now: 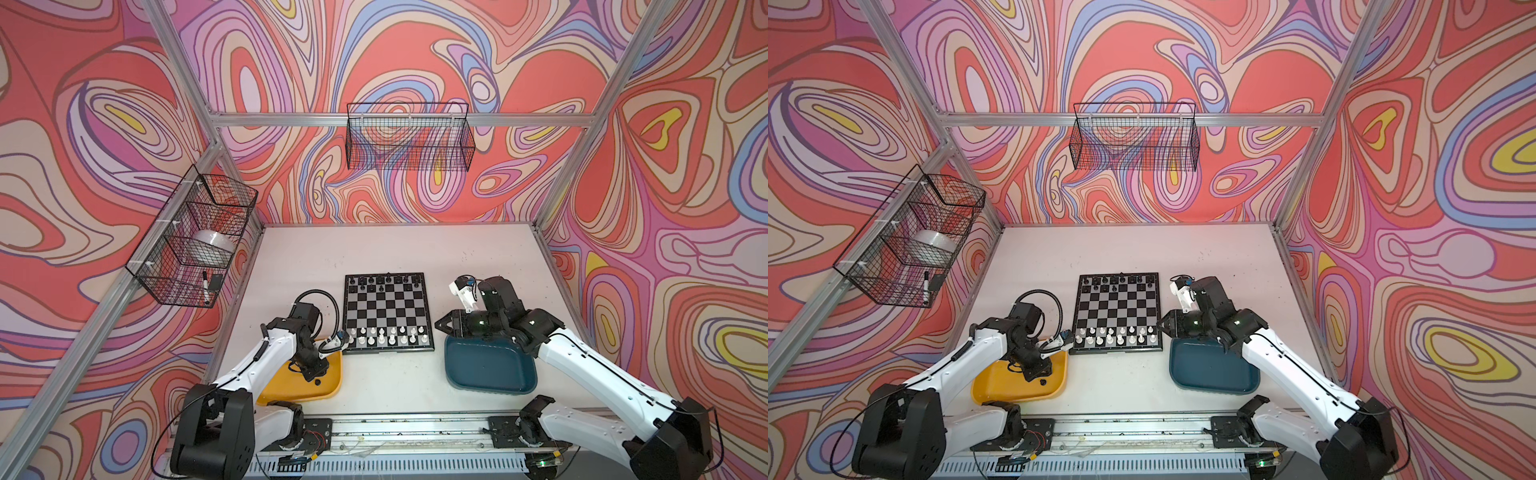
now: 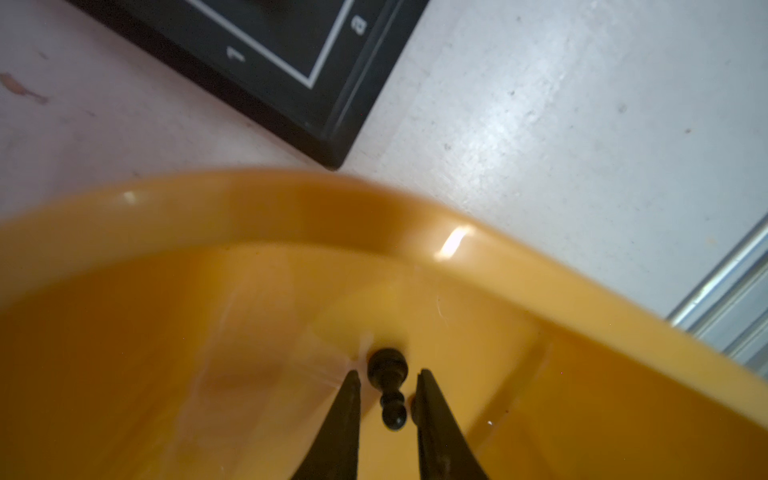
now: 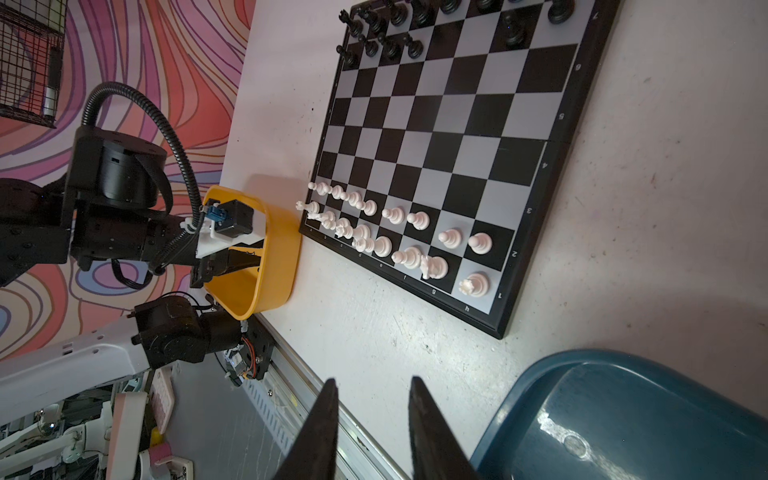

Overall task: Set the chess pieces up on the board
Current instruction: 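Close the left gripper on the black pawn in the yellow tray, then lift the black pawn and carry it with the left gripper toward the board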

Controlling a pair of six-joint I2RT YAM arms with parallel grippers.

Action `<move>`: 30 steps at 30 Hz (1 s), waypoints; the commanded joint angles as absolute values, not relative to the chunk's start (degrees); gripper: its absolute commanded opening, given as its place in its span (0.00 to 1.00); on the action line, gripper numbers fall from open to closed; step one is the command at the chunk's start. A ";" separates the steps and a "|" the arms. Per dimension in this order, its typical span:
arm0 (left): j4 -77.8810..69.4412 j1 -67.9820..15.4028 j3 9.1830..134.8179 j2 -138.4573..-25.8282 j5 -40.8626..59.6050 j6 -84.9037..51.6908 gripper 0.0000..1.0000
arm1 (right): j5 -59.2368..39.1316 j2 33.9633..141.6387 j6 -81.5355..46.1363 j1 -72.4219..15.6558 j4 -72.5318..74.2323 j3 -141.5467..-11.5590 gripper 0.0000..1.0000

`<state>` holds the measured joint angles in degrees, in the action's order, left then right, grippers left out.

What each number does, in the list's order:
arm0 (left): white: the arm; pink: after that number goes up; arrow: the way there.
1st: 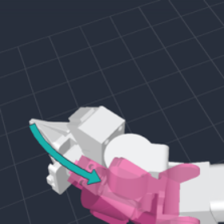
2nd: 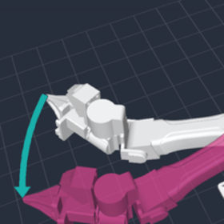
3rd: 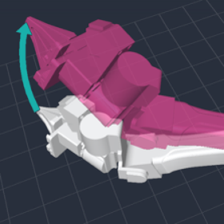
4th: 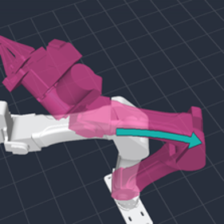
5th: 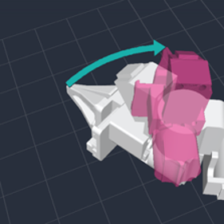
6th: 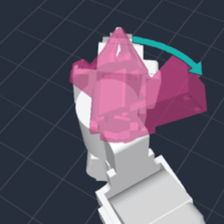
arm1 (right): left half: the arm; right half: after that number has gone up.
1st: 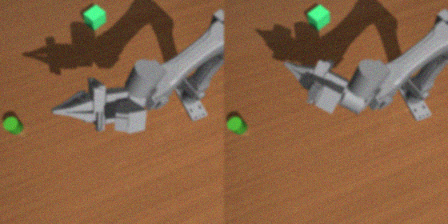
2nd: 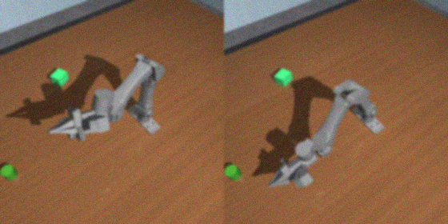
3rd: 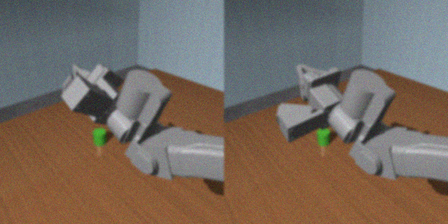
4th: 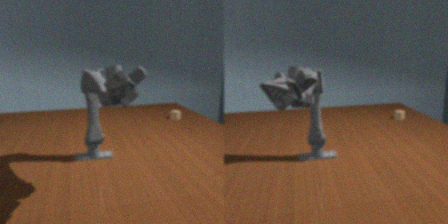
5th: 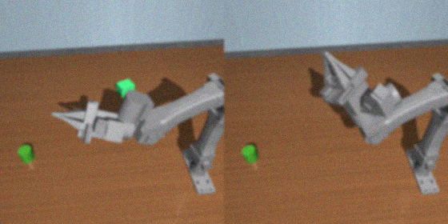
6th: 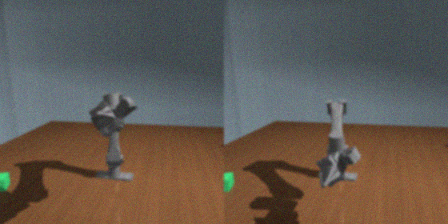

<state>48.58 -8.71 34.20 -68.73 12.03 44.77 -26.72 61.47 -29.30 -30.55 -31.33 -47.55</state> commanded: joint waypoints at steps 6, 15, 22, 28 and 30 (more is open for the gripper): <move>49.48 -9.02 33.37 -68.57 12.39 44.93 0.17 | -25.76 59.94 -29.62 -30.50 -31.70 -46.50 0.29; 50.92 -9.00 35.29 -68.99 11.06 45.55 0.12 | -25.89 60.23 -29.05 -30.48 -32.00 -47.29 0.28; 55.24 -9.05 38.69 -68.84 10.33 46.85 0.11 | -26.17 60.47 -28.85 -30.50 -31.97 -47.20 0.28; 58.59 -9.05 42.54 -68.48 9.01 47.30 0.10 | -26.10 60.70 -29.01 -30.48 -31.29 -48.10 0.28; 59.21 -9.00 44.06 -68.88 8.64 47.67 0.11 | -26.18 61.08 -28.83 -30.50 -31.28 -48.25 0.28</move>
